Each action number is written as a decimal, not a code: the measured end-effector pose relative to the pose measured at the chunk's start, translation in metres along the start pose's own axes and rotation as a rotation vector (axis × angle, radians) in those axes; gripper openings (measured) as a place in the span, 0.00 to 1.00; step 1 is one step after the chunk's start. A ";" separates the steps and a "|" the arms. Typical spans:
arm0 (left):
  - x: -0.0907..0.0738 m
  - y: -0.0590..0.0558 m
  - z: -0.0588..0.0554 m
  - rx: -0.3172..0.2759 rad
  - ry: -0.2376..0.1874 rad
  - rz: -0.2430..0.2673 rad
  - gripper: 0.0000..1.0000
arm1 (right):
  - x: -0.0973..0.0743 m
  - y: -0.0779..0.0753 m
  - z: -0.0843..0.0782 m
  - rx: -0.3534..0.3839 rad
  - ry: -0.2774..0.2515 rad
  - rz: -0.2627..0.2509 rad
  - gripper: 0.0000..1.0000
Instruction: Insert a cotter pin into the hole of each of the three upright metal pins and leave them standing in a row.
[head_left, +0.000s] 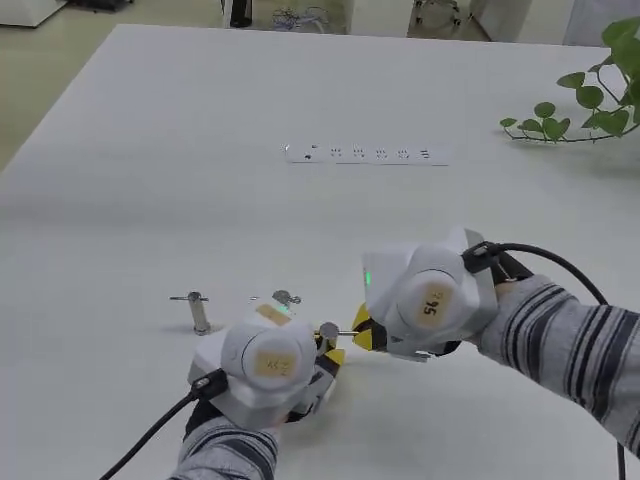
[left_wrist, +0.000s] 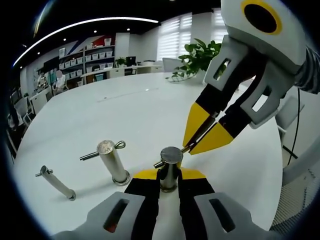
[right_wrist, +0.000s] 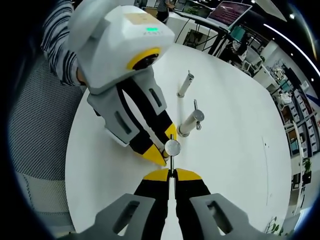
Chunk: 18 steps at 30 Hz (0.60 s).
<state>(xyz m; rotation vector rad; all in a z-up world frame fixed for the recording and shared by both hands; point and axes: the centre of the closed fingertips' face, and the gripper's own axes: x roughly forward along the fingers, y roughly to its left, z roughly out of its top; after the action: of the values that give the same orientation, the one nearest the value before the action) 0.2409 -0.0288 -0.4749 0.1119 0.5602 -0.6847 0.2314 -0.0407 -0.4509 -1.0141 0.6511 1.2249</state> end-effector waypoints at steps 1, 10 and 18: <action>0.000 0.000 0.000 -0.002 0.000 0.000 0.10 | 0.000 0.000 0.001 0.010 -0.008 0.002 0.00; 0.000 0.000 -0.001 -0.015 0.003 0.020 0.10 | -0.002 -0.005 0.012 0.082 -0.074 -0.015 0.07; 0.000 0.001 -0.001 -0.027 0.005 0.024 0.10 | -0.010 -0.002 0.005 0.067 -0.046 -0.009 0.05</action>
<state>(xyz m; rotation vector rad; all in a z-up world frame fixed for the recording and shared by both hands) 0.2410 -0.0282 -0.4763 0.0949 0.5715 -0.6534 0.2301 -0.0412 -0.4395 -0.9293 0.6467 1.2073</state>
